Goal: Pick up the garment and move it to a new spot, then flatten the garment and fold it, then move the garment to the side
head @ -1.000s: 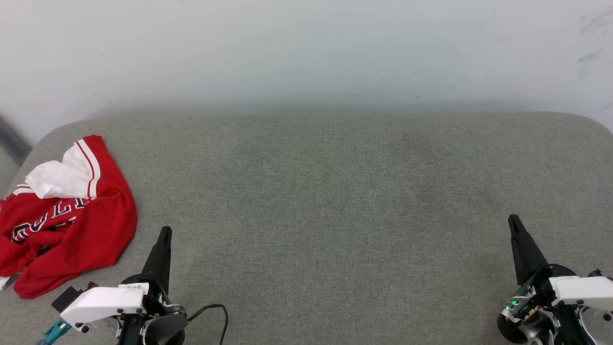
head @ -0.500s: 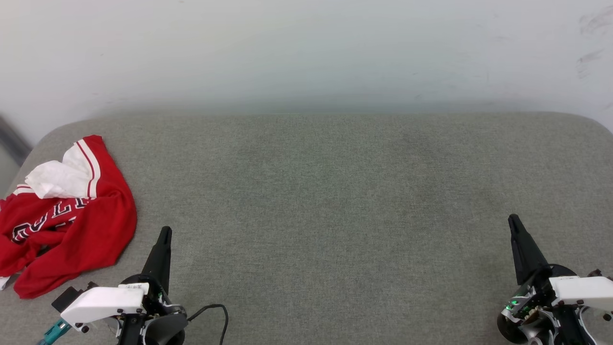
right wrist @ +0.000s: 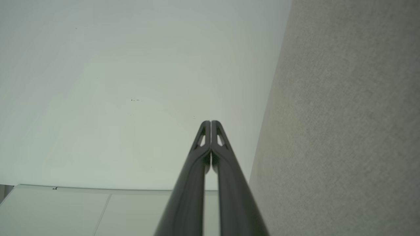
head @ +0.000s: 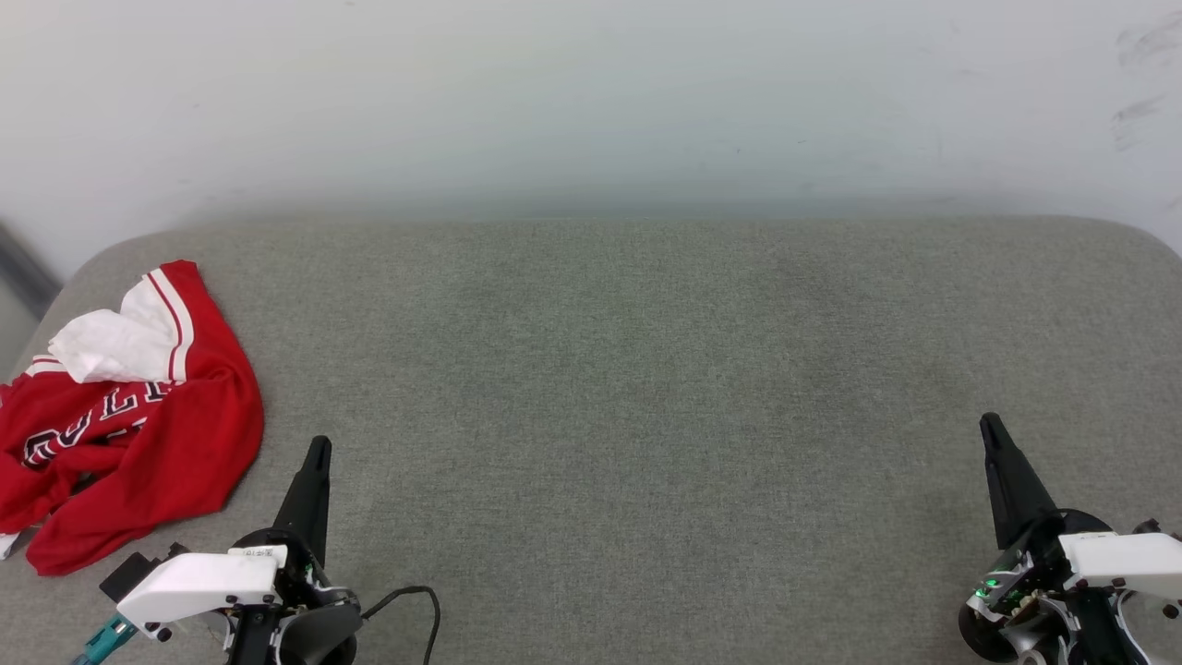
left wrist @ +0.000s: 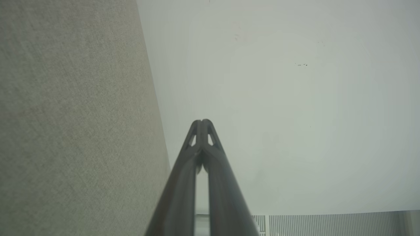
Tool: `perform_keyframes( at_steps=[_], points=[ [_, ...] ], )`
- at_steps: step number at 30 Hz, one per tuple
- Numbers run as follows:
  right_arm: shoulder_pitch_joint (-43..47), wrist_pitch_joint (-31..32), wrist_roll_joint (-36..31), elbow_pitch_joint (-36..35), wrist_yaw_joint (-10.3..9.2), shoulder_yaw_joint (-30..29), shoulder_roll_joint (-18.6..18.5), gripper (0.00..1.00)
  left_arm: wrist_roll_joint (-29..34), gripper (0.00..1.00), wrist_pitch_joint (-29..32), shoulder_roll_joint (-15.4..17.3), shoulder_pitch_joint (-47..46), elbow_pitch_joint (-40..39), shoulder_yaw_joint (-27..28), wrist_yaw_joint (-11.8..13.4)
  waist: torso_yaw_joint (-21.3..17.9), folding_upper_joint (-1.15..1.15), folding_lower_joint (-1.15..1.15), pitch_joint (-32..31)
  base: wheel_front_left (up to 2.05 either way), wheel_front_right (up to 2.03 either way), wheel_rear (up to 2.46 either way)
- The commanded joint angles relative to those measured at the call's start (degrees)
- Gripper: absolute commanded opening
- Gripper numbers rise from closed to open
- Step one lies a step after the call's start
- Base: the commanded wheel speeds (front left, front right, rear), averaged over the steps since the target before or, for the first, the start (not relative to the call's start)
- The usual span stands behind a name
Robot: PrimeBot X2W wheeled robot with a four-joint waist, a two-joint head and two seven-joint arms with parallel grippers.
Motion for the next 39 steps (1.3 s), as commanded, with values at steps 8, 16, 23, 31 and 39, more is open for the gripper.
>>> perform_keyframes(
  at_steps=[8,16,23,31,39],
  points=[
    [0.59,-0.95,-0.37,-0.30,0.00,0.56,0.02,1.00,0.22,1.00,-1.16,-0.04,0.19,-0.24,-1.35,0.04,0.00,0.00,0.00,0.04,0.00,0.00,0.00],
    [0.74,-2.82,-1.21,-1.77,0.00,1.65,-0.05,1.00,1.27,1.00,-3.24,-0.02,-0.17,-1.94,-3.51,0.05,0.00,0.00,0.00,0.15,0.00,0.00,0.00],
    [0.60,-4.88,-3.62,-3.15,0.00,3.07,-0.73,1.00,4.77,1.00,-5.10,0.05,-0.44,-3.88,-4.79,0.05,0.04,0.00,0.00,0.31,0.00,0.00,0.00],
    [0.33,-6.99,-13.43,-4.37,0.00,3.88,-1.75,1.00,13.75,1.00,-7.04,0.04,-0.42,-5.34,-5.60,0.05,0.12,0.00,0.00,0.33,0.00,0.00,0.00],
    [0.67,-8.77,-26.80,-5.53,0.01,3.77,-1.03,1.00,22.13,1.00,-8.83,0.03,-0.37,-6.55,-6.08,0.05,0.25,0.00,0.00,0.26,0.00,0.00,0.00]
  ],
)
